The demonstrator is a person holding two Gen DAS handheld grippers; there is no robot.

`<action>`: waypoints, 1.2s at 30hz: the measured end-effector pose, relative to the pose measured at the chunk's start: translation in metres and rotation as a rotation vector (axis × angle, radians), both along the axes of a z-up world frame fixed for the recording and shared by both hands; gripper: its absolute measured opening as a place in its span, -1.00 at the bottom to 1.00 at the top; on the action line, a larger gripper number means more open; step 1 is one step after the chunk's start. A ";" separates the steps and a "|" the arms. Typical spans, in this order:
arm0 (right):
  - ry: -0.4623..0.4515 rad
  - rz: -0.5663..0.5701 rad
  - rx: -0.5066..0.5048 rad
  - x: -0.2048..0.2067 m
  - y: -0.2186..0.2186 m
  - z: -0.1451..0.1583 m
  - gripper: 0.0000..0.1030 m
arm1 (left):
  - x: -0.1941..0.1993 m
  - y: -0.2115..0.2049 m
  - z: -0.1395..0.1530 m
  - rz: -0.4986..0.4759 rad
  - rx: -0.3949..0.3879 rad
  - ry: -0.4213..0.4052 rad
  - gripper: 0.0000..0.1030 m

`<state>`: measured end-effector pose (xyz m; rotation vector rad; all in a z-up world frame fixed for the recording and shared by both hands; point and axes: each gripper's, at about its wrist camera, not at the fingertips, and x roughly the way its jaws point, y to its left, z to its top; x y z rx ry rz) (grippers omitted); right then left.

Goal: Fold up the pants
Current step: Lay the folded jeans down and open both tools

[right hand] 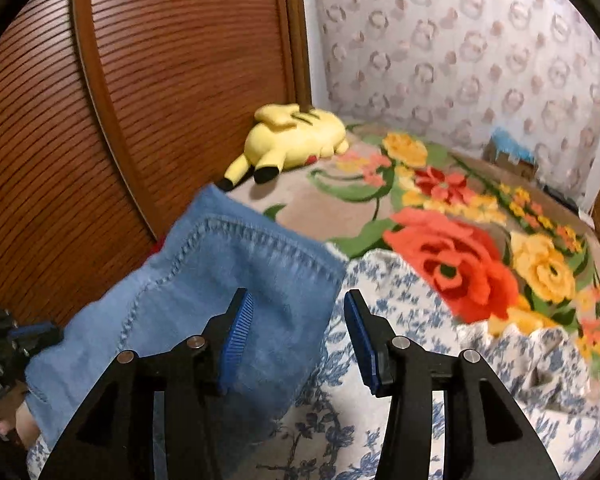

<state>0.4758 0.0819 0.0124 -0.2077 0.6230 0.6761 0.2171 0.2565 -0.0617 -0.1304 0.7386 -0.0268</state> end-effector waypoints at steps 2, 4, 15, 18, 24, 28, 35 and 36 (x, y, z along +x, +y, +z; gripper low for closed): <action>-0.001 0.036 0.017 -0.002 0.004 0.003 -0.35 | -0.001 -0.001 -0.004 0.004 0.003 0.008 -0.96; -0.009 0.058 0.006 -0.005 0.008 0.000 -0.43 | -0.003 -0.003 -0.009 0.007 0.000 0.020 -0.96; 0.106 0.072 0.001 0.050 0.021 -0.024 -0.50 | -0.008 -0.008 -0.029 0.032 -0.007 0.061 -0.96; 0.092 0.049 0.003 0.046 0.013 -0.016 -0.50 | -0.009 -0.010 -0.025 0.043 0.001 0.056 -0.96; 0.057 0.045 0.021 -0.010 -0.006 -0.006 -0.49 | -0.020 -0.009 -0.012 0.082 -0.010 0.023 -0.96; 0.052 0.036 0.052 -0.043 -0.025 0.000 -0.49 | -0.028 -0.014 0.000 0.091 -0.005 0.002 -0.96; 0.006 0.029 0.089 -0.107 -0.063 0.016 -0.49 | -0.050 -0.036 0.021 0.087 0.028 -0.038 -0.51; -0.004 0.025 0.089 -0.115 -0.068 0.017 -0.49 | -0.053 -0.039 0.023 0.081 0.028 -0.044 -0.40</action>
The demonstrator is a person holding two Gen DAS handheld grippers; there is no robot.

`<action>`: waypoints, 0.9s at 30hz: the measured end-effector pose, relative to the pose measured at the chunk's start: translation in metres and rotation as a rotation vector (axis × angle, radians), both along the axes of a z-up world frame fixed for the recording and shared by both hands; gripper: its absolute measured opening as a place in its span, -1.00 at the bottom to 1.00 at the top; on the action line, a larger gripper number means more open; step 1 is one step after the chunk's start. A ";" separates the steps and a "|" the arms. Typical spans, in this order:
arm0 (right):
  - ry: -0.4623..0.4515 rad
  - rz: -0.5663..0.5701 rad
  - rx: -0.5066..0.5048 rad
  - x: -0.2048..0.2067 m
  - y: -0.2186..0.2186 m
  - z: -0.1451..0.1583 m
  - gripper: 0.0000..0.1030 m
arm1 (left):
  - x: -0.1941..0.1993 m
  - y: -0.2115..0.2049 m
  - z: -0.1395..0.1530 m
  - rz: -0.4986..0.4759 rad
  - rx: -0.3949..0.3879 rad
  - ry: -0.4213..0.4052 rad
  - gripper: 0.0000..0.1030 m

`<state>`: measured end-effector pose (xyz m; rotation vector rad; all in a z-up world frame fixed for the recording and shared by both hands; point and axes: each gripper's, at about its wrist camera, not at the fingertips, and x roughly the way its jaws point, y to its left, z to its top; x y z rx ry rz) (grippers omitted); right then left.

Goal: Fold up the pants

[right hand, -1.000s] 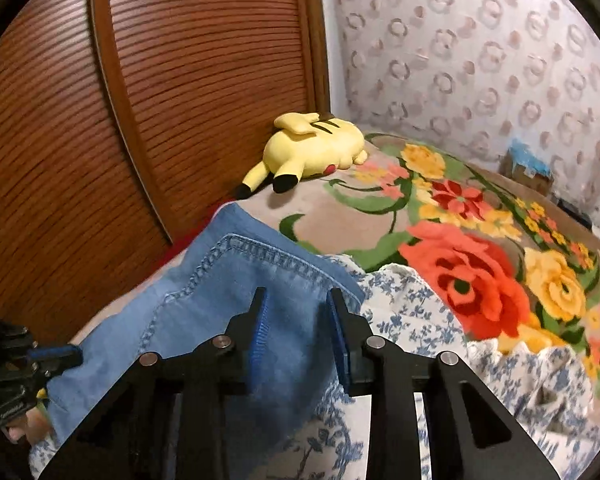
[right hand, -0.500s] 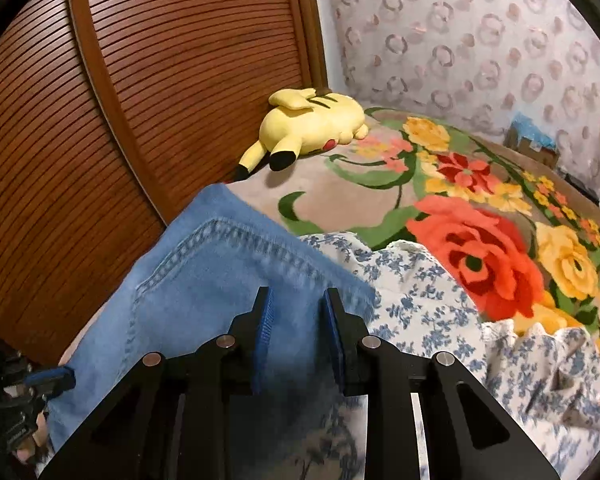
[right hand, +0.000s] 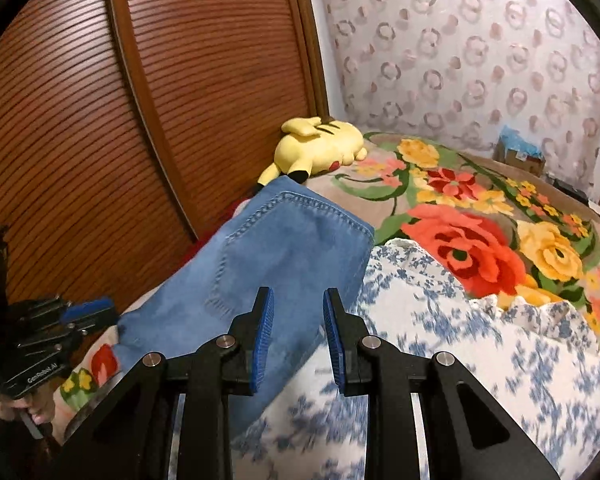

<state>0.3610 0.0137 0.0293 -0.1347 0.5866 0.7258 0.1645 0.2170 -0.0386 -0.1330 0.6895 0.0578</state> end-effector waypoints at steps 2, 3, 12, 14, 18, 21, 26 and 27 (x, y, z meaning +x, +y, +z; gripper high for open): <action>-0.017 -0.007 0.002 -0.017 -0.010 0.002 -0.49 | -0.006 -0.005 0.005 -0.009 -0.006 -0.011 -0.09; -0.020 -0.011 0.006 -0.023 -0.014 0.002 -0.49 | -0.012 -0.009 0.008 -0.017 -0.014 -0.020 -0.01; -0.065 -0.056 0.020 -0.096 -0.051 0.002 -0.41 | -0.049 -0.033 0.024 -0.006 0.014 -0.071 0.68; -0.075 -0.070 0.021 -0.114 -0.060 0.001 -0.28 | -0.054 -0.037 0.025 -0.012 0.018 -0.074 0.68; -0.089 -0.099 0.016 -0.143 -0.072 -0.003 -0.04 | -0.064 -0.052 0.024 -0.022 0.029 -0.073 0.68; -0.093 -0.121 0.012 -0.162 -0.085 -0.009 0.06 | -0.073 -0.066 0.021 -0.034 0.035 -0.077 0.68; -0.107 -0.168 0.012 -0.196 -0.104 -0.015 0.10 | -0.083 -0.088 0.018 -0.050 0.050 -0.084 0.68; -0.111 -0.176 0.010 -0.201 -0.107 -0.016 0.11 | -0.085 -0.092 0.017 -0.053 0.049 -0.085 0.68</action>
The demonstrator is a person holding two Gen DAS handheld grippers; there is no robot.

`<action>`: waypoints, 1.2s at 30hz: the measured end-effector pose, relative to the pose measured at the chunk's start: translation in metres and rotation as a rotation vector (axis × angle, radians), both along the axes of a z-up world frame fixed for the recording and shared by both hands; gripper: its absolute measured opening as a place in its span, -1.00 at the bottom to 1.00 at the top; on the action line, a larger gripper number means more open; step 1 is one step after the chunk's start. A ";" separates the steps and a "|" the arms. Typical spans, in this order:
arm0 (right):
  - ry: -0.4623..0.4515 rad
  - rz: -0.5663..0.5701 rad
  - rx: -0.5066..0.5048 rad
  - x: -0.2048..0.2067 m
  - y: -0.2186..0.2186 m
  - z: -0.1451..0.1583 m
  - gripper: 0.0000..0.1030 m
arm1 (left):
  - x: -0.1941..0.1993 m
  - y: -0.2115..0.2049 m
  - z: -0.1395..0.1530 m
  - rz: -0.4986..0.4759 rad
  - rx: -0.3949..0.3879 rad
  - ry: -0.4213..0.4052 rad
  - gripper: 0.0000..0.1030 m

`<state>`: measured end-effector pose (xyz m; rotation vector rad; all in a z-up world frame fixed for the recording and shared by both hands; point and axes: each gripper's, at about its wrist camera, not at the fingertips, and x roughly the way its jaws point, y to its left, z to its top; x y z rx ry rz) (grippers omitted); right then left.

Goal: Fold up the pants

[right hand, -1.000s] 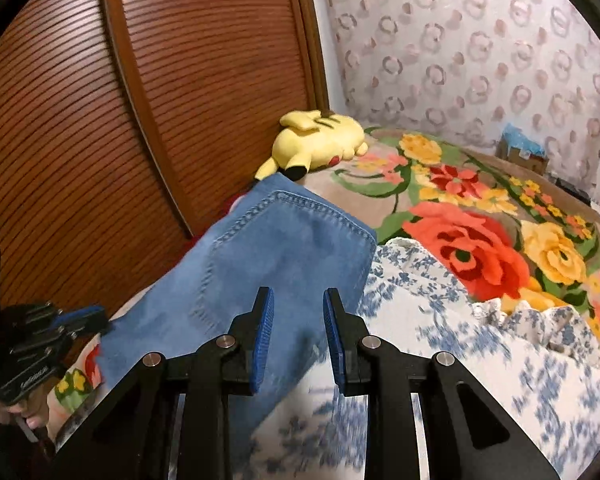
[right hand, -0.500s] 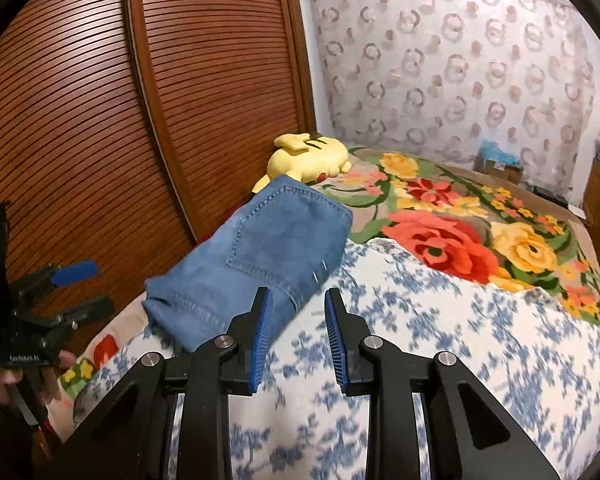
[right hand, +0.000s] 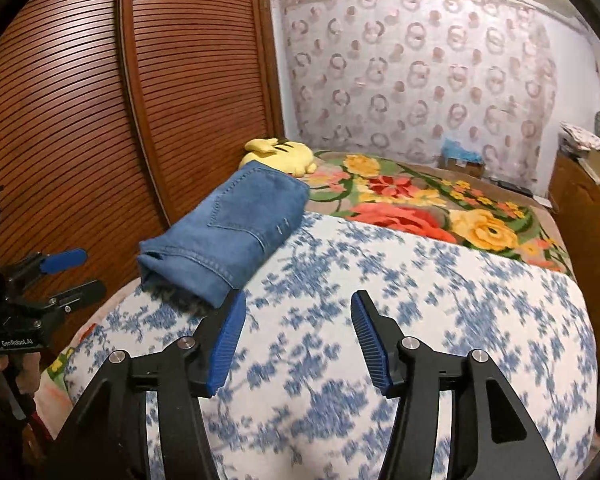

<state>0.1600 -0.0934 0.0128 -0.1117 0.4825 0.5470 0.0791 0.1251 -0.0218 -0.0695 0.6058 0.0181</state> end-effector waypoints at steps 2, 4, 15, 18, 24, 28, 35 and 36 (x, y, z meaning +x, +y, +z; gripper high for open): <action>-0.004 -0.019 0.001 -0.012 -0.007 -0.002 0.11 | -0.002 -0.009 -0.001 -0.002 0.002 0.002 0.68; -0.004 -0.035 0.008 -0.024 -0.016 -0.003 0.11 | -0.005 -0.020 -0.002 -0.010 0.007 0.004 0.68; -0.034 -0.135 0.037 -0.083 -0.068 0.001 0.39 | -0.024 -0.065 0.001 -0.058 0.013 -0.015 0.68; -0.040 -0.162 0.042 -0.096 -0.080 0.004 0.40 | -0.028 -0.075 0.002 -0.056 0.021 -0.014 0.68; -0.065 -0.203 0.057 -0.119 -0.099 0.014 0.40 | -0.031 -0.093 0.011 -0.079 0.021 -0.032 0.68; -0.085 -0.230 0.067 -0.129 -0.110 0.023 0.41 | -0.035 -0.105 0.024 -0.094 0.031 -0.049 0.68; -0.146 -0.270 0.102 -0.151 -0.121 0.046 0.41 | -0.045 -0.121 0.053 -0.125 0.024 -0.098 0.68; -0.156 -0.276 0.103 -0.157 -0.124 0.046 0.41 | -0.048 -0.125 0.057 -0.127 0.026 -0.107 0.68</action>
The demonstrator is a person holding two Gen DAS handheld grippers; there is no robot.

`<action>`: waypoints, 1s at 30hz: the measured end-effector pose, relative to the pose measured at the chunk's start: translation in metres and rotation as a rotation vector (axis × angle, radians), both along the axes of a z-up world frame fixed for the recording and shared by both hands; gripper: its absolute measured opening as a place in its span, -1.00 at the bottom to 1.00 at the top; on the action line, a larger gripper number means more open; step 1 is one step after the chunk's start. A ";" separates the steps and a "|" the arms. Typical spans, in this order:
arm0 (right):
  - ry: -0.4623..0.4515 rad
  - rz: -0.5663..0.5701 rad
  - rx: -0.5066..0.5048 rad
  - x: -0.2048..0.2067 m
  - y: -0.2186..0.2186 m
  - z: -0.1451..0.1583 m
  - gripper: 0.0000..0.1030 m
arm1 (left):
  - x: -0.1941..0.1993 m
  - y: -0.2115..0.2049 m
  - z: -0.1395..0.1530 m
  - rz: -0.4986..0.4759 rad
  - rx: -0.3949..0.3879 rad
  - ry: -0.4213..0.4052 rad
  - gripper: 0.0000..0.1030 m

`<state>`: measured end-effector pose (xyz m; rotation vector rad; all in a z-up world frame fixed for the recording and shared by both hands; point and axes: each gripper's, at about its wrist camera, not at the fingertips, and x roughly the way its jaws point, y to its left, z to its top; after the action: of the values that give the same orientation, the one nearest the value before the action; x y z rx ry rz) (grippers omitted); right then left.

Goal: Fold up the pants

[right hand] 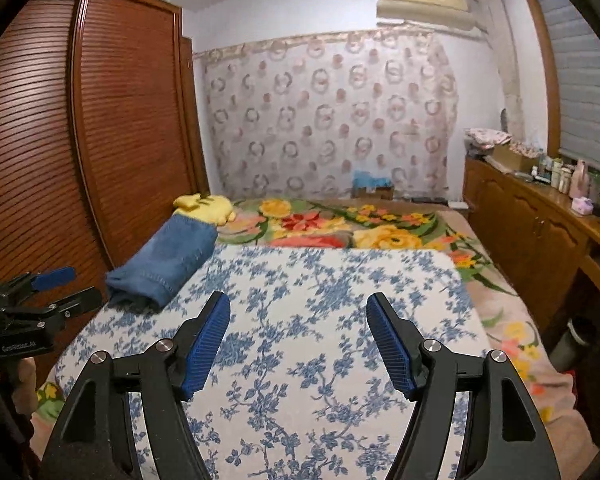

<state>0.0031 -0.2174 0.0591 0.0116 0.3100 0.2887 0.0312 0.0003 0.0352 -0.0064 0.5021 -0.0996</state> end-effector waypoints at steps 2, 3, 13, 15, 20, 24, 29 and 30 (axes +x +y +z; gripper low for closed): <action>-0.011 -0.016 0.000 -0.004 -0.001 0.003 0.41 | -0.002 -0.002 0.004 -0.001 0.002 -0.010 0.68; -0.013 -0.023 0.000 -0.008 -0.002 -0.001 0.41 | -0.004 -0.004 0.008 -0.002 0.003 -0.018 0.68; -0.025 -0.050 0.000 -0.005 -0.005 -0.007 0.41 | -0.009 -0.005 0.015 0.011 -0.006 -0.032 0.68; -0.024 -0.047 0.000 -0.003 -0.006 -0.008 0.41 | -0.009 -0.005 0.016 0.013 -0.005 -0.033 0.68; -0.025 -0.045 -0.002 -0.003 -0.006 -0.009 0.41 | -0.008 -0.004 0.016 0.019 -0.006 -0.031 0.68; -0.027 -0.044 -0.003 -0.002 -0.006 -0.009 0.41 | -0.008 -0.004 0.016 0.018 -0.003 -0.032 0.68; -0.026 -0.042 -0.003 -0.001 -0.008 -0.009 0.41 | -0.008 -0.003 0.016 0.019 -0.003 -0.032 0.68; -0.026 -0.040 -0.004 -0.001 -0.010 -0.009 0.41 | -0.008 -0.003 0.015 0.018 -0.005 -0.032 0.68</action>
<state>0.0022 -0.2271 0.0500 0.0104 0.2846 0.2484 0.0230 -0.0030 0.0505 -0.0138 0.4700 -0.0834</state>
